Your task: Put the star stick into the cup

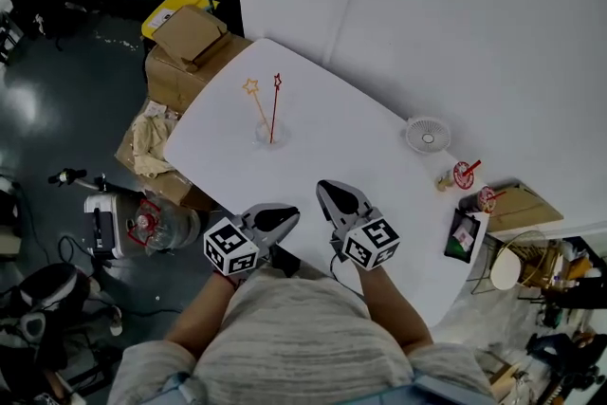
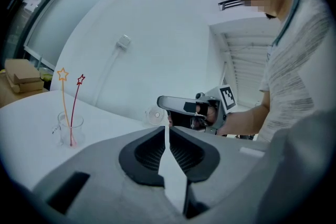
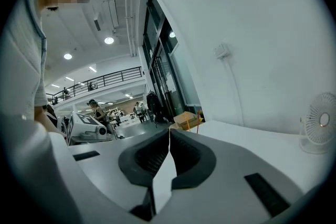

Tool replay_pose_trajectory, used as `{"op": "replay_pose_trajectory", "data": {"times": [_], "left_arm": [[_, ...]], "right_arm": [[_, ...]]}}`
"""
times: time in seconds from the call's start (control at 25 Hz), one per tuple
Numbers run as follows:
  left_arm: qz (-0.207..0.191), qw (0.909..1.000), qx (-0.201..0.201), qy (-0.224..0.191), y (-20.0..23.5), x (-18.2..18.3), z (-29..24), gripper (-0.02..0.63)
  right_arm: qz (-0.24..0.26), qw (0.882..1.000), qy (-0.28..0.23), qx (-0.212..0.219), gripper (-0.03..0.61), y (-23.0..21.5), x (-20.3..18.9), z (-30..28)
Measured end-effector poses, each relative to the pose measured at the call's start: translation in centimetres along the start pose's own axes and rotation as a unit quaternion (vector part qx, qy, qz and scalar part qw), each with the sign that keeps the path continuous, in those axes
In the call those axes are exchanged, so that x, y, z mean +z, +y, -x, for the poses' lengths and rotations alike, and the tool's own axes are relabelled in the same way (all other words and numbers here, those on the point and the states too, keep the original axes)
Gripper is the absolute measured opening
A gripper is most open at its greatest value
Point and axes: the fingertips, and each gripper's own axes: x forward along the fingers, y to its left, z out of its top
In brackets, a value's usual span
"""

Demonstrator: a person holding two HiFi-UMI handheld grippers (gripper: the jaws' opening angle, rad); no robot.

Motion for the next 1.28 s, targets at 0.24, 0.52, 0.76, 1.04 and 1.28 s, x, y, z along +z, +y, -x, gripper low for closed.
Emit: {"op": "replay_pose_trajectory", "data": {"times": [0.24, 0.52, 0.76, 1.04, 1.28], "left_arm": [[-0.007, 0.9999, -0.01, 0.012, -1.4, -0.1, -1.1, 0.02], [-0.016, 0.9994, -0.016, 0.027, -2.5, -0.1, -2.1, 0.02], [-0.022, 0.9989, -0.021, 0.036, -3.1, 0.0, -2.8, 0.02], [-0.028, 0.9982, -0.02, 0.05, -3.7, -0.1, -3.0, 0.02], [-0.028, 0.9979, -0.013, 0.058, -3.9, -0.4, -3.2, 0.02]], "right_arm": [[-0.008, 1.0, -0.007, -0.004, 0.011, -0.1, 0.1, 3.0], [-0.018, 1.0, -0.012, -0.012, 0.009, -0.9, -0.1, 5.3], [-0.011, 1.0, -0.011, -0.01, 0.009, -1.2, -0.1, 5.7], [-0.016, 1.0, -0.008, -0.011, 0.009, -1.7, -0.7, 6.7], [-0.025, 1.0, -0.008, -0.011, 0.009, -2.2, -1.3, 7.2]]}}
